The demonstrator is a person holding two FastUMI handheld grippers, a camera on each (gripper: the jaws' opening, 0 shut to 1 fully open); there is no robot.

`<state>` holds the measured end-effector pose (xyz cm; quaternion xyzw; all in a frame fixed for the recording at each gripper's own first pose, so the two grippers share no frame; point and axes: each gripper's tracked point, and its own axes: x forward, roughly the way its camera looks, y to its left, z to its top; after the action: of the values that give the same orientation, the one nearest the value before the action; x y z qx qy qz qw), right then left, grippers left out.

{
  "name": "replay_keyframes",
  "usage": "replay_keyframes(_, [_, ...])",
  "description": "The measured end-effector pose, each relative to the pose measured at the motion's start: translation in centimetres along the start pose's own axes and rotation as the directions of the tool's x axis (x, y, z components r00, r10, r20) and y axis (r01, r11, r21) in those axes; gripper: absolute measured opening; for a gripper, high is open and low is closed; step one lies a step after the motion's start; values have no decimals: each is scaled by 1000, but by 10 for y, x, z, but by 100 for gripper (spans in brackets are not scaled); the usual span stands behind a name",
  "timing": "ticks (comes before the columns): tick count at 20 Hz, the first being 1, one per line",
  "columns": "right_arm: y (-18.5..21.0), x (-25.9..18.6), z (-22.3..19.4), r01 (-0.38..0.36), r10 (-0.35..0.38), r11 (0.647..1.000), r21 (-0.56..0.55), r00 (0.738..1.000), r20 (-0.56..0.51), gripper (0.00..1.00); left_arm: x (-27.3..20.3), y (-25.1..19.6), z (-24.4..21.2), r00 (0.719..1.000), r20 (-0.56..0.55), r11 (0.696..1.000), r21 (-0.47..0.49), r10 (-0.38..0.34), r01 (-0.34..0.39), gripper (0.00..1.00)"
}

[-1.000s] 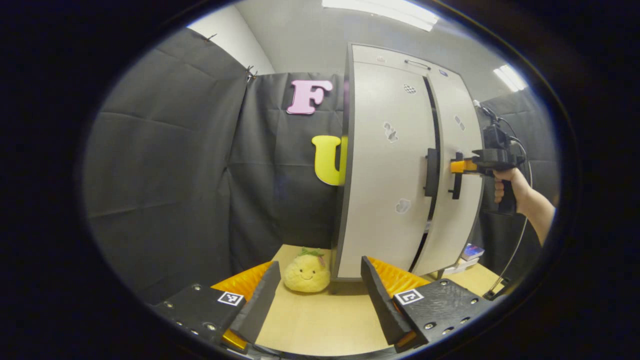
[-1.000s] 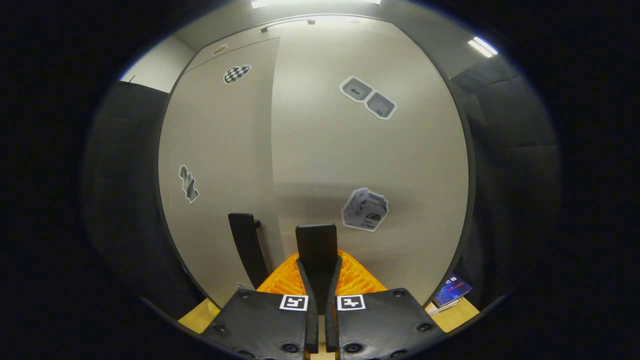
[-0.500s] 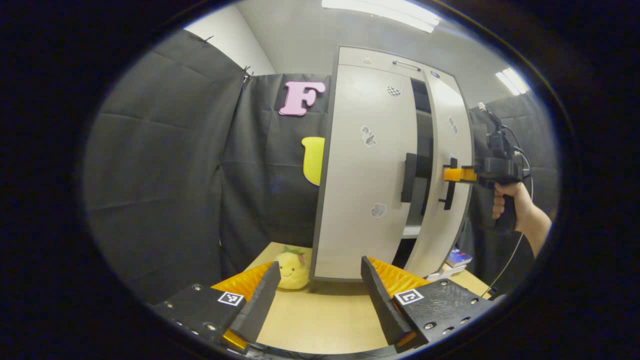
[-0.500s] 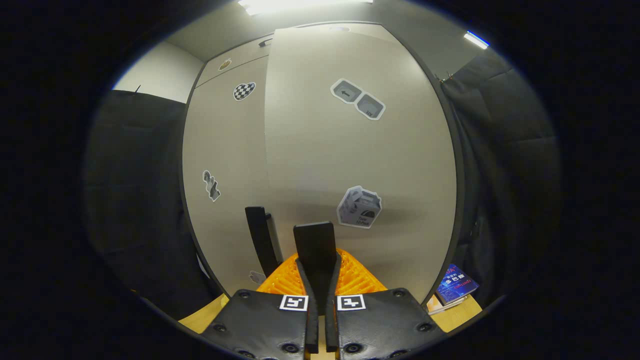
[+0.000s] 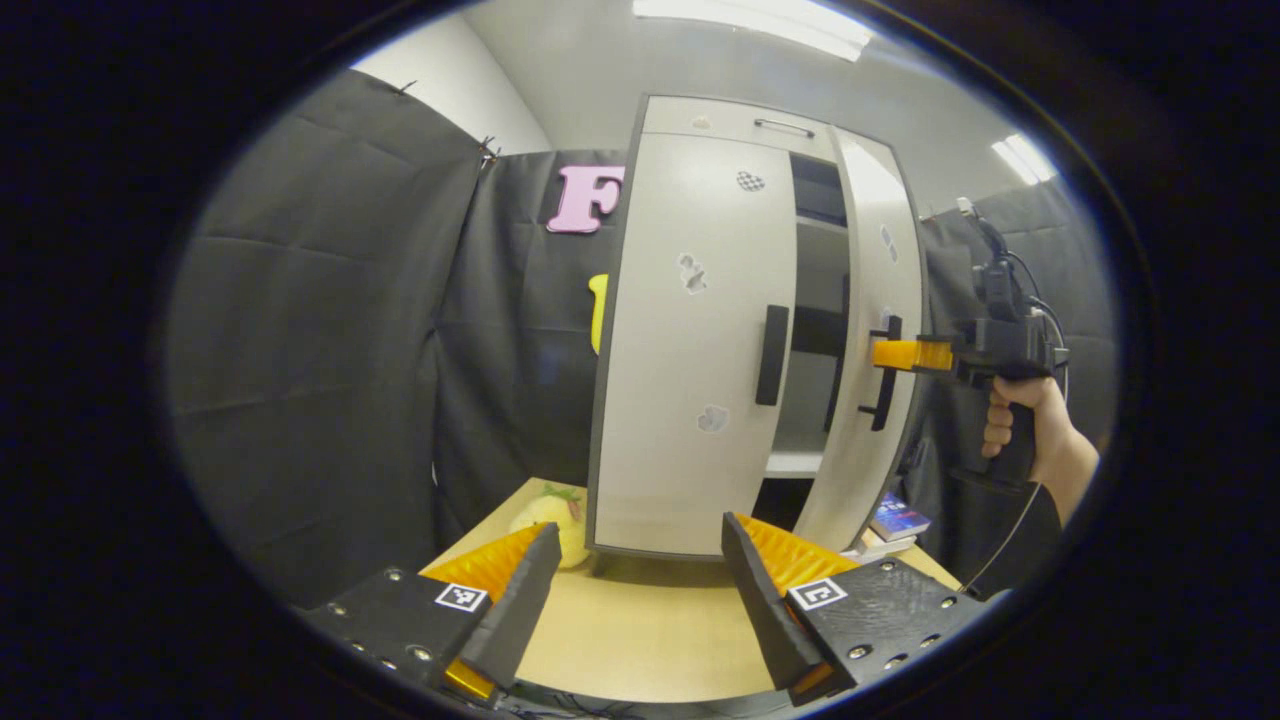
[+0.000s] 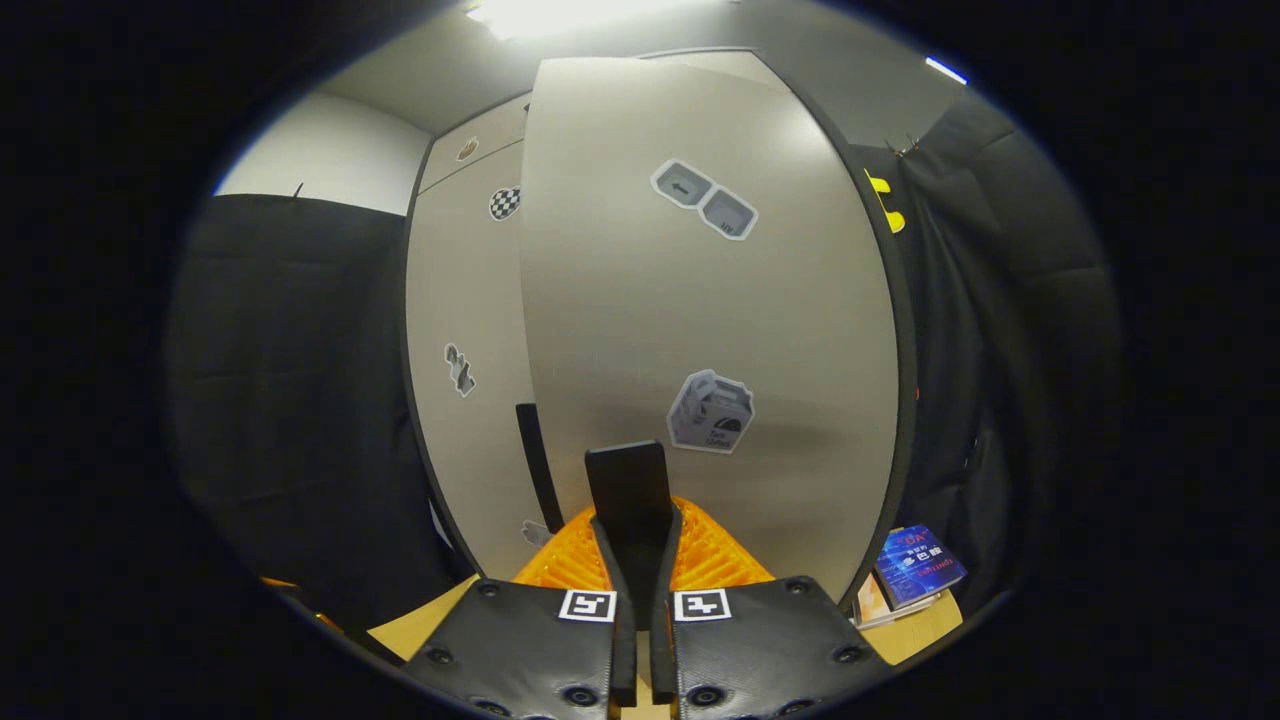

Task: Open the right door of the double-door shoe cabinet with the right hand, and open the left door with the left hand.

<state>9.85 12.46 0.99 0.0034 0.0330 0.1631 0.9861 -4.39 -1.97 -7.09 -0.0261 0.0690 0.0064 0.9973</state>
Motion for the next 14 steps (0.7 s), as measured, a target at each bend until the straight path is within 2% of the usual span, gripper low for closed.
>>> replay_keyframes(5, [-9, -22, -1, -51, 51, 999, 10, 999, -6, 7, -4, -31, 3, 1000, 11, 1000, 10, -1, 1, 92])
replay_keyframes(7, [-11, -26, 0, -63, 63, 998, 8, 998, -3, 7, -6, -42, 5, 1000, 23, 1000, -2, -4, 4, 94])
replay_keyframes(14, [-37, -64, 0, -119, 119, 993, 17, 993, -8, 7, 0, -77, -4, 1000, 6, 1000, -31, 7, -7, 92])
